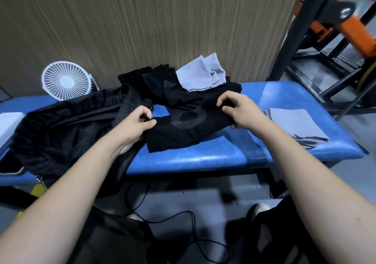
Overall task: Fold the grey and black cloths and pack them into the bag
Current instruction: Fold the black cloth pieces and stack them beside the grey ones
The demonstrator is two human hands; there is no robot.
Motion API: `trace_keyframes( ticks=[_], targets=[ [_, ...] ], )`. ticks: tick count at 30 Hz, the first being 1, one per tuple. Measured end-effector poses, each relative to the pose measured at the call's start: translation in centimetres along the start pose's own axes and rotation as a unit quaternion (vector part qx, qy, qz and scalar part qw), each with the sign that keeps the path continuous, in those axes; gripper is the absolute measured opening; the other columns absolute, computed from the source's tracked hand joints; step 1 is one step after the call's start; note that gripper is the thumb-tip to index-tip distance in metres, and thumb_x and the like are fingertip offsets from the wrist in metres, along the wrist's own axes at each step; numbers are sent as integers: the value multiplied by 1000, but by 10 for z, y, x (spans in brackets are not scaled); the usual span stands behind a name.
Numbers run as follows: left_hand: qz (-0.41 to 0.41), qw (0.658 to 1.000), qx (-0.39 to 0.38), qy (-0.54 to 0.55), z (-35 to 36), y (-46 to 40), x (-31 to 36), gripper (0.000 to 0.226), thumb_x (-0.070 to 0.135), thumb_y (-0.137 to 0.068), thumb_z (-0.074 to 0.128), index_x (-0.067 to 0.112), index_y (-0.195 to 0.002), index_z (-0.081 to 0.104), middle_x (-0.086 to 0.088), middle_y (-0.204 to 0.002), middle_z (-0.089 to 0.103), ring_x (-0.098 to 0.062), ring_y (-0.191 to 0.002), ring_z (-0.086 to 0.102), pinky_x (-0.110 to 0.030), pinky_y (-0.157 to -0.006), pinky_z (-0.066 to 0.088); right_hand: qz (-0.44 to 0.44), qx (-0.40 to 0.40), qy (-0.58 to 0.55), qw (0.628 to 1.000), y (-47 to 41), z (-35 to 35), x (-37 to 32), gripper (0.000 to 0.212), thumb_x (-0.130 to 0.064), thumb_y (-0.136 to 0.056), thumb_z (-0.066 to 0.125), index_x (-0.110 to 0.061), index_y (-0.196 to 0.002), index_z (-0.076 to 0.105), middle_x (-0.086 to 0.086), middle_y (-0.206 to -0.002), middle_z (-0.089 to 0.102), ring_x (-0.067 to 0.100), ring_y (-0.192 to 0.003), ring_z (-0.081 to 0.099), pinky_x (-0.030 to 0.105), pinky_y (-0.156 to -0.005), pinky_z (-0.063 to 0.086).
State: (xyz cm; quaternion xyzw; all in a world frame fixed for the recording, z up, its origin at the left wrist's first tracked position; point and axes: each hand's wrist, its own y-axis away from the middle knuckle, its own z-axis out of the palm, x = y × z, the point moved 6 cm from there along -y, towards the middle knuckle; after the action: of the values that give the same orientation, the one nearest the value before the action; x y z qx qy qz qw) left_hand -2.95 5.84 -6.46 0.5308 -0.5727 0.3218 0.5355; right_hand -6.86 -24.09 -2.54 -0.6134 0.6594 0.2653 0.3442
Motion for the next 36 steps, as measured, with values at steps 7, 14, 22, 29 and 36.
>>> trace_keyframes(
  ticks=[7,14,22,29,36],
  targets=[
    [-20,994,-67,-87,6,9,-10,23,-5,-85,72,12,-90,57,-4,-72,44,-13,-62,48,-18,-54,45,57,-70,91,992,12,-2,22,18,-7,-90,50,-14,-88,66,4,-70,63,22,-47,56,17,-42,40],
    [31,975,-71,-206,22,12,-9,27,11,-82,80,14,-101,62,5,-74,48,-5,-58,43,-19,-58,35,63,-93,129,985,15,-3,32,10,-16,-90,58,-21,-89,66,2,-90,71,24,-75,68,21,-57,46],
    [41,976,-74,-199,19,7,-10,30,9,-82,79,15,-104,60,4,-65,41,-5,-53,39,-20,-52,34,-11,-115,-53,992,18,14,-10,9,-9,-91,58,-12,-92,67,6,-79,66,15,-57,45,24,-41,36],
    [38,981,-75,-173,15,7,-14,31,5,-83,78,17,-109,65,3,-70,42,-9,-56,46,-26,-61,40,-60,-175,-110,977,20,58,-44,9,-10,-92,61,-10,-99,66,0,-62,46,18,-46,46,30,-44,44],
    [41,984,-82,-150,12,9,-17,32,6,-85,77,18,-114,70,14,-64,52,-9,-55,50,-23,-60,49,-84,-221,-80,968,23,100,-62,12,-12,-91,65,-14,-103,67,-3,-64,44,17,-53,46,26,-42,44]
  ],
)
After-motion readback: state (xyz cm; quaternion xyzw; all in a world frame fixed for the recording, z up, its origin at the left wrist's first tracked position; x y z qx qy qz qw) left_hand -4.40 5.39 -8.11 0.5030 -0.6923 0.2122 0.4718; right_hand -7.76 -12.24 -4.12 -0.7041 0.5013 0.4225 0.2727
